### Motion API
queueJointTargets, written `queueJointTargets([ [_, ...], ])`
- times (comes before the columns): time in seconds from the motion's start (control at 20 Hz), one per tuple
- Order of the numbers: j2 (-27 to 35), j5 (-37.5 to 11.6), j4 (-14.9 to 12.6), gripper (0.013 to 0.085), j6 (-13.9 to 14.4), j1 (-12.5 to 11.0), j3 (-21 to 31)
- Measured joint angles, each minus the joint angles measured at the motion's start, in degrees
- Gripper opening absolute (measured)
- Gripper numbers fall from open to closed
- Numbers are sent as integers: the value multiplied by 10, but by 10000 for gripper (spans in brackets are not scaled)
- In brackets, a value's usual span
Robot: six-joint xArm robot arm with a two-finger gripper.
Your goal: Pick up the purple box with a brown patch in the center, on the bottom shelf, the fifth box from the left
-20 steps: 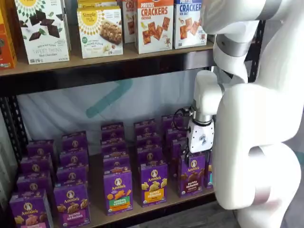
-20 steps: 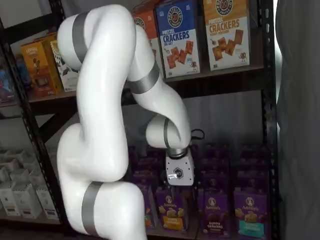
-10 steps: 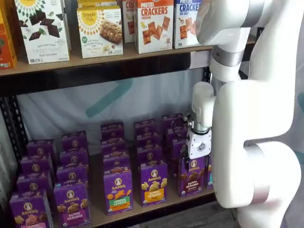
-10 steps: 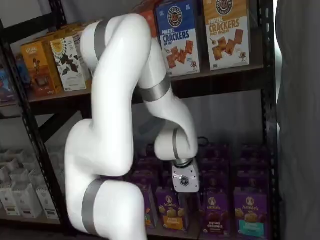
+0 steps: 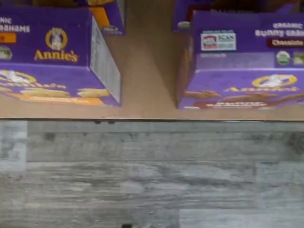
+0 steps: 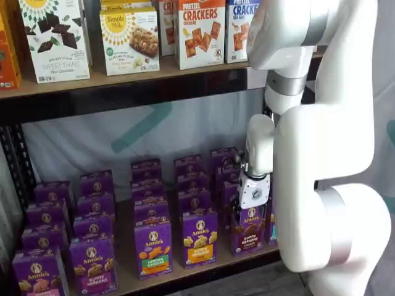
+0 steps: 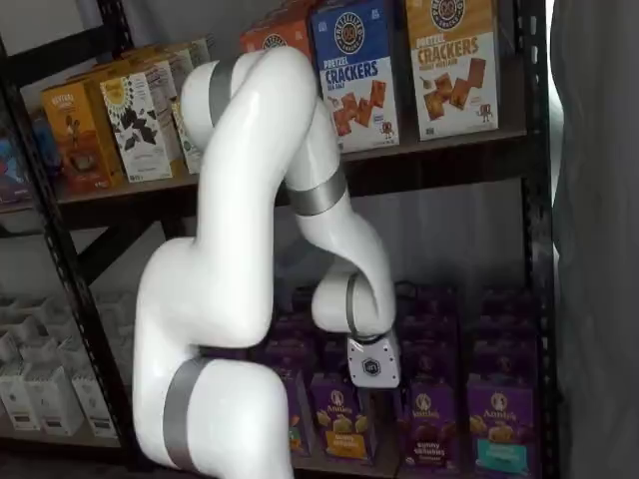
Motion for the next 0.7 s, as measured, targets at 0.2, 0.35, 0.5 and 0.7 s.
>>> queueJointTargets([
  [0.2, 28, 9, 84, 850, -69, 12, -30],
  [0.35, 47, 8, -11, 850, 13, -1, -52],
  [0.5, 63, 18, 35, 850, -29, 4, -74],
  [0.7, 83, 48, 66, 850, -63, -1, -112],
])
